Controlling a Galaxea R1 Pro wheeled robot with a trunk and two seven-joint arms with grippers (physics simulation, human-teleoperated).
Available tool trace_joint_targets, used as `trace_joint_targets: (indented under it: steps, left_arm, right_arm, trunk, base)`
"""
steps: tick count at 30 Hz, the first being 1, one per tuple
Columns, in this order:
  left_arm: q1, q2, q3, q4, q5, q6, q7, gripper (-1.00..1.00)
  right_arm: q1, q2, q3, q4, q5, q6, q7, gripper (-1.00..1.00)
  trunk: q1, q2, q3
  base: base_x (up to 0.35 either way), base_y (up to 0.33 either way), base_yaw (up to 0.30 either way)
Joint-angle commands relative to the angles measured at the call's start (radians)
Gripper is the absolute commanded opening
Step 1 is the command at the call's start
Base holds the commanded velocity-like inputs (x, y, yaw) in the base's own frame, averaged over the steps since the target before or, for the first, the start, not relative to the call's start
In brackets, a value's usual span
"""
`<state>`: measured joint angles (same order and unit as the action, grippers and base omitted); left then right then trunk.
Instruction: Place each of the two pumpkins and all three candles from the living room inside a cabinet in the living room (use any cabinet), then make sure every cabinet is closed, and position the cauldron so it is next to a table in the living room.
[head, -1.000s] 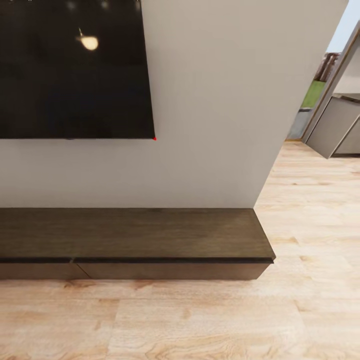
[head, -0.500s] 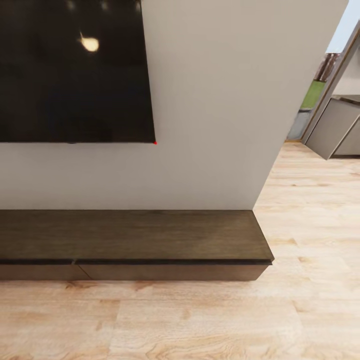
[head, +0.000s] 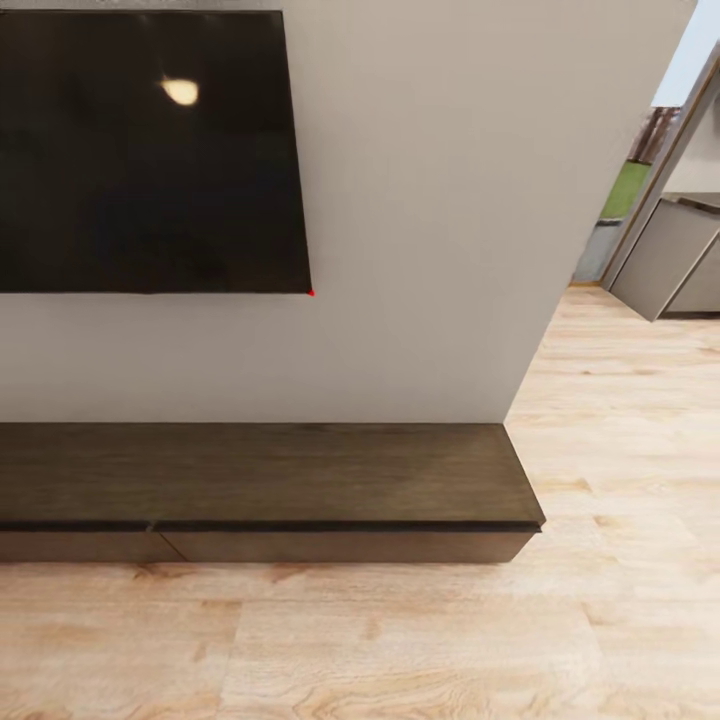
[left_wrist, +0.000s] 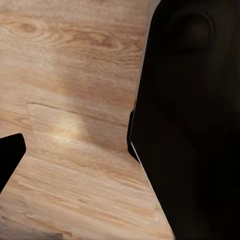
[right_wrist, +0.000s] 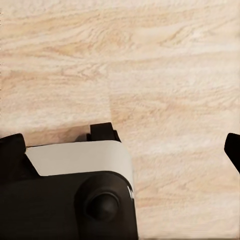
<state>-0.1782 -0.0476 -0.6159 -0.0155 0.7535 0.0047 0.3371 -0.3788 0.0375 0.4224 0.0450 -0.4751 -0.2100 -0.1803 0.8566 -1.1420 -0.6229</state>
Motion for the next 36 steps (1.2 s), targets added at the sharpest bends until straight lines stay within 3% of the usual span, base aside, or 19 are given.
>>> trace_joint_targets:
  steps: [1, 7, 10, 14, 17, 36]
  left_arm:
    - [0.0, 0.0, -0.008, -0.001, 0.008, 0.0, 0.004, 1.0]
    - [0.0, -0.001, -0.008, -0.001, 0.007, -0.002, 0.004, 1.0]
    - [0.001, 0.0, -0.008, 0.0, 0.008, -0.011, 0.004, 1.0]
    - [0.003, 0.0, -0.008, 0.0, 0.009, -0.014, 0.005, 1.0]
    - [0.003, 0.0, -0.008, 0.0, 0.009, -0.016, 0.004, 1.0]
    - [0.008, 0.0, -0.008, 0.0, 0.009, -0.017, 0.003, 1.0]
  right_arm:
    - [0.001, 0.001, 0.009, 0.004, -0.008, -0.002, 0.001, 1.0]
    - [0.017, 0.001, 0.013, 0.004, -0.005, 0.108, 0.007, 1.0]
    - [0.028, 0.001, 0.014, 0.003, 0.003, 0.151, 0.061, 1.0]
    - [0.035, 0.001, 0.015, 0.004, 0.005, 0.16, 0.16, 1.0]
    - [0.047, 0.001, 0.015, 0.003, 0.005, 0.156, 0.198, 1.0]
    - [0.076, 0.001, 0.015, 0.004, 0.006, 0.154, 0.216, 1.0]
  trunk:
    - [-0.004, 0.007, 0.002]
    - [-0.027, 0.049, 0.021]
    - [-0.038, 0.07, 0.031]
    - [-0.054, 0.098, 0.043]
    - [-0.065, 0.119, 0.053]
    - [-0.138, 0.252, 0.112]
  base:
    - [0.0, 0.0, 0.0]
    - [0.0, 0.0, 0.0]
    - [0.0, 0.0, 0.0]
    - [0.0, 0.0, 0.0]
    - [0.0, 0.0, 0.0]
    - [0.0, 0.0, 0.0]
